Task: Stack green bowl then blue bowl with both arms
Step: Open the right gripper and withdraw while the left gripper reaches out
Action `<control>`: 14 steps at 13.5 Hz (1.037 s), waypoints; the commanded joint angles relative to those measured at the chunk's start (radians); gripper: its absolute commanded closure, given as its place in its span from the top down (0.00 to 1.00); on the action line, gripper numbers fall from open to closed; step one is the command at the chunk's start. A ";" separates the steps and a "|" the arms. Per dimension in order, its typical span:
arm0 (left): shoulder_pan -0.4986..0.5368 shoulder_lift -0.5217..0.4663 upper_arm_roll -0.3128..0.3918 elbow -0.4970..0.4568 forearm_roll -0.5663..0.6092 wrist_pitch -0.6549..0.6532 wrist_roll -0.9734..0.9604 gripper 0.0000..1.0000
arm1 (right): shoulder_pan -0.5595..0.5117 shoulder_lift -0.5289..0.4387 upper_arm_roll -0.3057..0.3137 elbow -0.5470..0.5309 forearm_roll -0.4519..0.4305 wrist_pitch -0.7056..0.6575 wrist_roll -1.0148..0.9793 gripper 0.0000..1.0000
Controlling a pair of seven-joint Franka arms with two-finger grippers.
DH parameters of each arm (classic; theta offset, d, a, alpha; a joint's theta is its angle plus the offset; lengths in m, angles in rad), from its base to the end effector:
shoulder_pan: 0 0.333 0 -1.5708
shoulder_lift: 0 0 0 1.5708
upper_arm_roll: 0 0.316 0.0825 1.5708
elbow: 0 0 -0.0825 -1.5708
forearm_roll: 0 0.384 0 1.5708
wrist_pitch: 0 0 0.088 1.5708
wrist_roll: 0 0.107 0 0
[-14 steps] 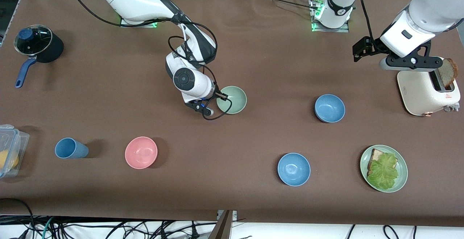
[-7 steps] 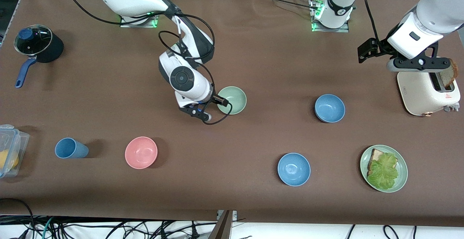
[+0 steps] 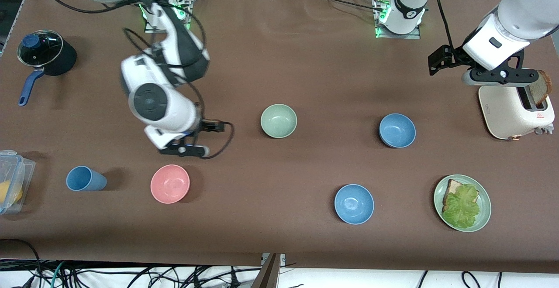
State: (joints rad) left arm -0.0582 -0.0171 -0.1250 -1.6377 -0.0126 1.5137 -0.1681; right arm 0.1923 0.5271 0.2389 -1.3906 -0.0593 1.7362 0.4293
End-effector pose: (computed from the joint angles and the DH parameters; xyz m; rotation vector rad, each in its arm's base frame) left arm 0.5314 -0.1005 0.5978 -3.1286 0.0235 0.1679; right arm 0.6370 0.2548 0.3981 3.1179 -0.0074 -0.2788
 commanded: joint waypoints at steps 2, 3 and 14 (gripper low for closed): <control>-0.002 0.002 -0.002 0.019 0.008 -0.010 -0.005 1.00 | -0.103 -0.079 -0.021 -0.010 -0.007 -0.118 -0.200 0.99; -0.002 0.003 -0.002 0.019 0.008 -0.010 -0.007 1.00 | -0.108 -0.100 -0.041 -0.010 -0.007 -0.145 -0.230 0.99; 0.040 0.284 0.004 -0.017 0.008 0.199 0.139 1.00 | -0.129 -0.318 -0.191 -0.016 -0.014 -0.336 -0.419 0.99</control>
State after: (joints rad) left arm -0.0448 0.2282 -0.1187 -1.6543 -0.0122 1.6641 -0.0979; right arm 0.0698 0.2264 0.0422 -1.3860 -0.0601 1.4094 0.0166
